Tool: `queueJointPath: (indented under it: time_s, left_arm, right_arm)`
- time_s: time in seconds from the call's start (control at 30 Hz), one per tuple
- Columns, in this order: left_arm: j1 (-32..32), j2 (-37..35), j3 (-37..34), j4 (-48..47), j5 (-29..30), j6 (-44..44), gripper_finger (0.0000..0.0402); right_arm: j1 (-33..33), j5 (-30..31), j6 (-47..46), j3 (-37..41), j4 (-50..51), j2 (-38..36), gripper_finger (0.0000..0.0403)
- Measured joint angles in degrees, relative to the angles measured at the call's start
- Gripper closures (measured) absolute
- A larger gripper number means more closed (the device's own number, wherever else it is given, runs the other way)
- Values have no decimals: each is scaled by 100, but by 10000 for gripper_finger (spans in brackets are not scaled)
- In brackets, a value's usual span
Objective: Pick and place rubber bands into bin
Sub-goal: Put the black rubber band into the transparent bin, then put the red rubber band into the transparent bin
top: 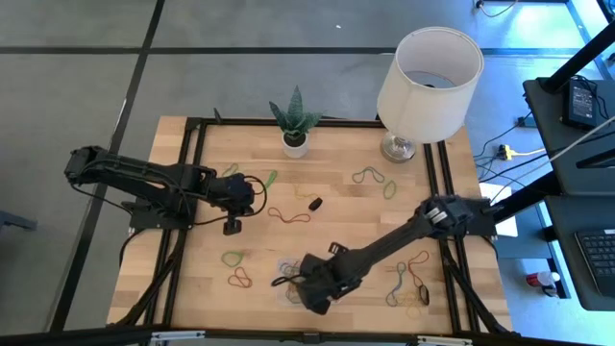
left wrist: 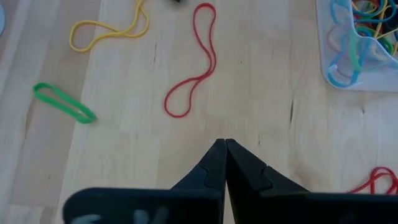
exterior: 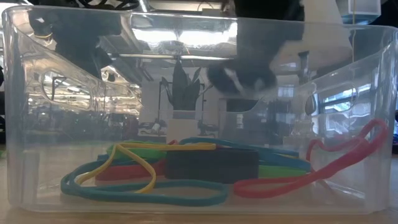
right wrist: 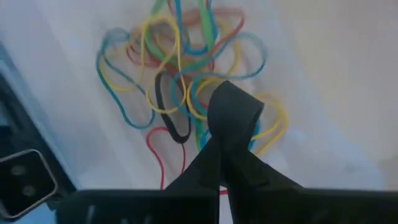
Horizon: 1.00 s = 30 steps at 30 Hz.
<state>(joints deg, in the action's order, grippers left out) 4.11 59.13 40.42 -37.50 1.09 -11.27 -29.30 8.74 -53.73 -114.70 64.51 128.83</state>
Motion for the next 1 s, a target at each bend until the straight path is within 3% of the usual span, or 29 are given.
queueJointPath:
  time_s: [0.3, 0.77, 0.9, 1.0]
  left_arm:
    - [-1, 0, 0, -1, 0, 0, 400]
    - [-1, 0, 0, 2, 75, 140, 398]
    - [-1, 0, 0, 8, 81, 121, 397]
    - [-1, 0, 0, 49, 84, 0, 399]
  right_arm:
    - [0, -302, -16, -2, -29, 317, 375]
    - [0, -300, 153, -6, 54, 4, 237]
    - [-2, -282, 432, -6, 132, -170, 231]
    - [-54, -49, 592, -6, 256, -355, 248]
